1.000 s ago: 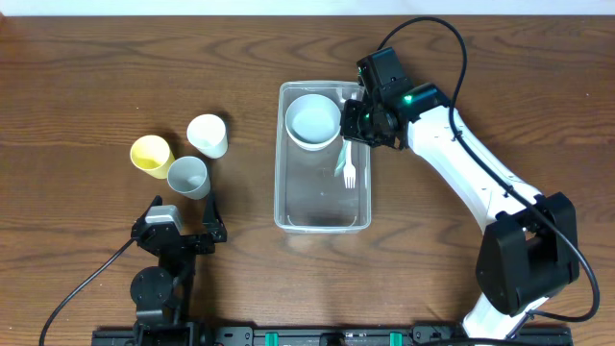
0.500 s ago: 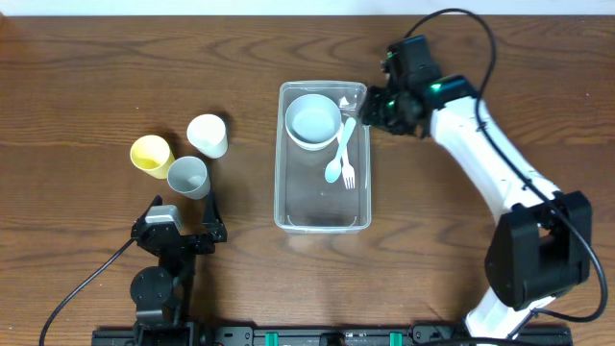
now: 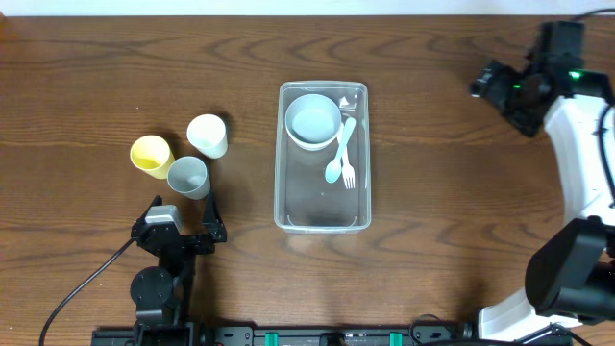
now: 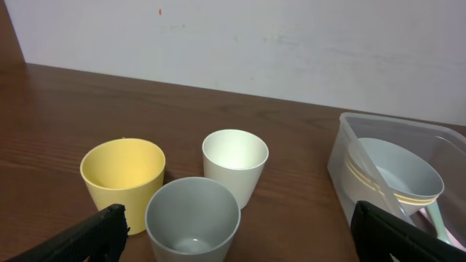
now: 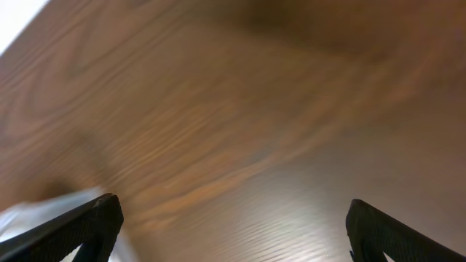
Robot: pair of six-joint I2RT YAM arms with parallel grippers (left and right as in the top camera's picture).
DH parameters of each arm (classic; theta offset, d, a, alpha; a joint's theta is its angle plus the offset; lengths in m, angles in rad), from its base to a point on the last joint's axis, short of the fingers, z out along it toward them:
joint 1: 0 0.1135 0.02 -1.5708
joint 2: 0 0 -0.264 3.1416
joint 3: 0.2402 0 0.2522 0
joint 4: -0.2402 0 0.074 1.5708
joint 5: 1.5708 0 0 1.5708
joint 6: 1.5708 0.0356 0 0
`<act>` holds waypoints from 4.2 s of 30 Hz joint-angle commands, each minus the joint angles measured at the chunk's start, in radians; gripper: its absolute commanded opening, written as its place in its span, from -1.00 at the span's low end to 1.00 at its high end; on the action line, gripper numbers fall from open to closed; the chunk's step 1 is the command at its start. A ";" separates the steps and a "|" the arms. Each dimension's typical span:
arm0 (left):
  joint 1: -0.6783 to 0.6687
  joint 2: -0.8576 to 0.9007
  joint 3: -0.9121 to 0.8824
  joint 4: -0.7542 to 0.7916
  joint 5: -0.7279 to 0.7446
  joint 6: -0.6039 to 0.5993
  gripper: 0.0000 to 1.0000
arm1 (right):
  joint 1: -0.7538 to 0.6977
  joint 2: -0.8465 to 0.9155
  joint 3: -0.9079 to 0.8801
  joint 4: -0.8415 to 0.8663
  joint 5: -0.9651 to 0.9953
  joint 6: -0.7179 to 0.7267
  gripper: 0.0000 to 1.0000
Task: Pack container
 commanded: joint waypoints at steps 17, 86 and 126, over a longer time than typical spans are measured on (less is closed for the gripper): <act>0.004 -0.005 -0.026 -0.017 -0.003 -0.001 0.96 | -0.172 0.060 0.009 -0.041 0.149 0.076 0.99; -0.023 1.790 1.227 -0.936 0.143 0.190 0.47 | -0.172 0.060 0.009 -0.041 0.149 0.076 0.98; -0.530 1.225 1.239 -0.856 -0.058 0.009 -0.88 | -0.172 0.060 0.009 -0.041 0.149 0.076 0.99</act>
